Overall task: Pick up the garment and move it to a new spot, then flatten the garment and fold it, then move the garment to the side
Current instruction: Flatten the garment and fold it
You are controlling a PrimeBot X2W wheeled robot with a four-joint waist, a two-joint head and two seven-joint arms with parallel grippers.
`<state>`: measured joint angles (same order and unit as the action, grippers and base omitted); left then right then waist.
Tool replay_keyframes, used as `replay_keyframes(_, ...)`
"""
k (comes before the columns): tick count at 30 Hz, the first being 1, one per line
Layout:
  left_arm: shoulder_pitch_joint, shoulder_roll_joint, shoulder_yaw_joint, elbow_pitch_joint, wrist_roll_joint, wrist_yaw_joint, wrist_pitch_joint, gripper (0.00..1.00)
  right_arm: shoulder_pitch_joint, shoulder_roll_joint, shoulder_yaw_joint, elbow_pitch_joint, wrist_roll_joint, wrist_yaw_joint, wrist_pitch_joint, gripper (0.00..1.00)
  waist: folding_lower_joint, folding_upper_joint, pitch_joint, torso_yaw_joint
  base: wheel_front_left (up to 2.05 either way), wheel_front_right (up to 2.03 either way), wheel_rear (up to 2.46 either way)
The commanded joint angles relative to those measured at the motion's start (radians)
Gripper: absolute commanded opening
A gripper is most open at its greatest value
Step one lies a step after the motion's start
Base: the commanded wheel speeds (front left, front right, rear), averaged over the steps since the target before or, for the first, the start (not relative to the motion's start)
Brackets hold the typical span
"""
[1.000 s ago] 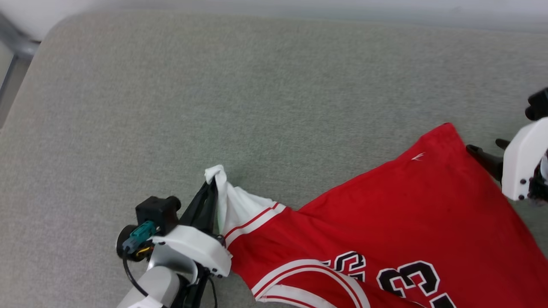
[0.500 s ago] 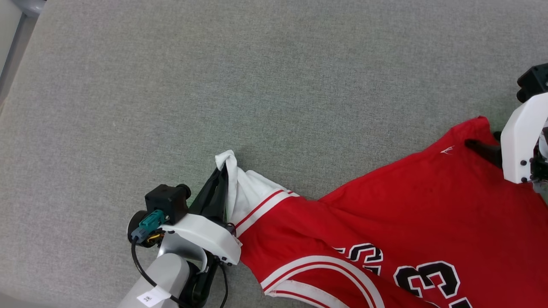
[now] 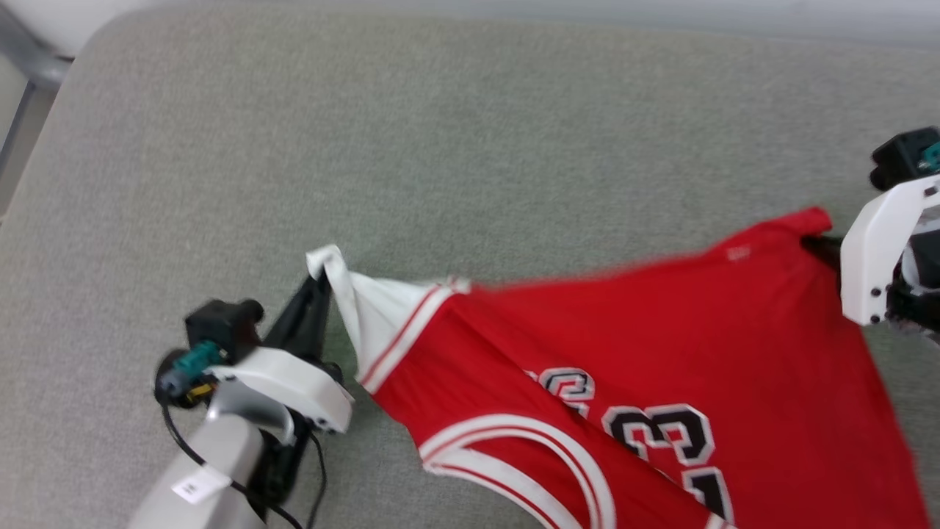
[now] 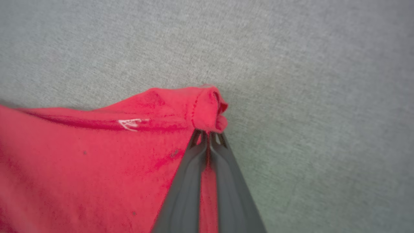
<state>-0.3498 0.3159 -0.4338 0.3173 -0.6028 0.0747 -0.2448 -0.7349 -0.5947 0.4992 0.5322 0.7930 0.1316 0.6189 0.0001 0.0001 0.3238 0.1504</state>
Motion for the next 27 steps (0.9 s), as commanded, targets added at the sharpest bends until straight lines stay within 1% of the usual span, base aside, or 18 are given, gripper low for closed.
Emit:
replay_keyframes(1,-0.044,0.027,0.014,0.009,0.004,-0.009,0.002,0.0,-0.024,0.013,-0.02,0.013,-0.012,-0.002,-0.041,0.0,-0.0001,-0.0001,-0.056,-0.042,0.0,0.0,0.0)
replay_keyframes(4,-0.091,0.064,0.023,0.033,0.01,-0.03,0.012,0.0,-0.037,0.033,-0.043,0.039,-0.044,-0.002,-0.1,0.0,-0.0001,-0.0001,-0.094,-0.079,0.0,0.0,0.0)
replay_keyframes(5,-0.091,0.064,0.023,0.033,0.01,-0.03,0.012,0.0,-0.037,0.033,-0.043,0.039,-0.044,-0.002,-0.1,0.0,-0.0001,-0.0001,-0.094,-0.079,0.0,0.0,0.0)
replay_keyframes(10,-0.21,0.111,0.043,0.105,0.011,-0.059,0.046,0.0,-0.078,0.085,-0.058,0.095,-0.088,-0.002,-0.162,0.0,-0.0001,-0.0001,-0.139,-0.131,0.0,0.0,0.0)
replay_keyframes(11,-0.24,0.117,0.047,0.124,0.013,-0.062,0.049,0.0,-0.092,0.096,-0.061,0.109,-0.101,-0.002,-0.175,0.0,-0.0001,-0.0001,-0.143,-0.14,0.0,0.0,0.0)
replay_keyframes(12,-0.366,0.131,0.049,0.218,0.024,-0.082,0.068,0.0,-0.167,0.127,-0.082,0.161,-0.14,-0.002,-0.225,0.0,-0.0001,-0.0001,-0.147,-0.168,0.0,0.0,0.0)
replay_keyframes(13,-0.403,0.134,0.049,0.24,0.03,-0.085,0.072,0.0,-0.193,0.132,-0.088,0.172,-0.148,-0.002,-0.239,0.0,-0.0001,-0.0001,-0.144,-0.173,0.0,0.0,0.0)
replay_keyframes(15,-0.436,0.133,0.045,0.259,0.037,-0.082,0.076,0.0,-0.218,0.138,-0.094,0.185,-0.158,-0.002,-0.249,0.0,-0.0001,-0.0001,-0.14,-0.179,0.0,0.0,0.0)
replay_keyframes(16,-0.512,0.132,0.044,0.291,0.053,-0.078,0.075,0.0,-0.279,0.148,-0.112,0.206,-0.174,-0.002,-0.274,0.0,-0.0001,-0.0001,-0.124,-0.187,0.0,0.0,0.0)
replay_keyframes(18,-0.585,0.138,0.047,0.322,0.069,-0.072,0.066,0.0,-0.342,0.16,-0.13,0.224,-0.192,-0.002,-0.299,0.0,-0.0001,-0.0001,-0.104,-0.197,0.0,0.0,0.0)
replay_keyframes(19,-0.585,0.138,0.047,0.322,0.069,-0.072,0.066,0.0,-0.342,0.16,-0.13,0.224,-0.192,-0.002,-0.299,0.0,-0.0001,-0.0001,-0.104,-0.197,0.0,0.0,0.0)
replay_keyframes(20,-0.625,0.139,0.048,0.333,0.077,-0.069,0.063,0.0,-0.379,0.158,-0.141,0.232,-0.203,-0.002,-0.314,0.0,-0.0001,-0.0001,-0.092,-0.201,0.0,0.0,0.0)
replay_keyframes(27,-0.914,0.159,0.046,0.395,0.146,-0.046,0.035,0.0,-0.644,0.156,-0.222,0.281,-0.268,-0.003,-0.389,0.0,-0.0001,-0.0001,0.036,-0.212,0.0,0.0,0.0)
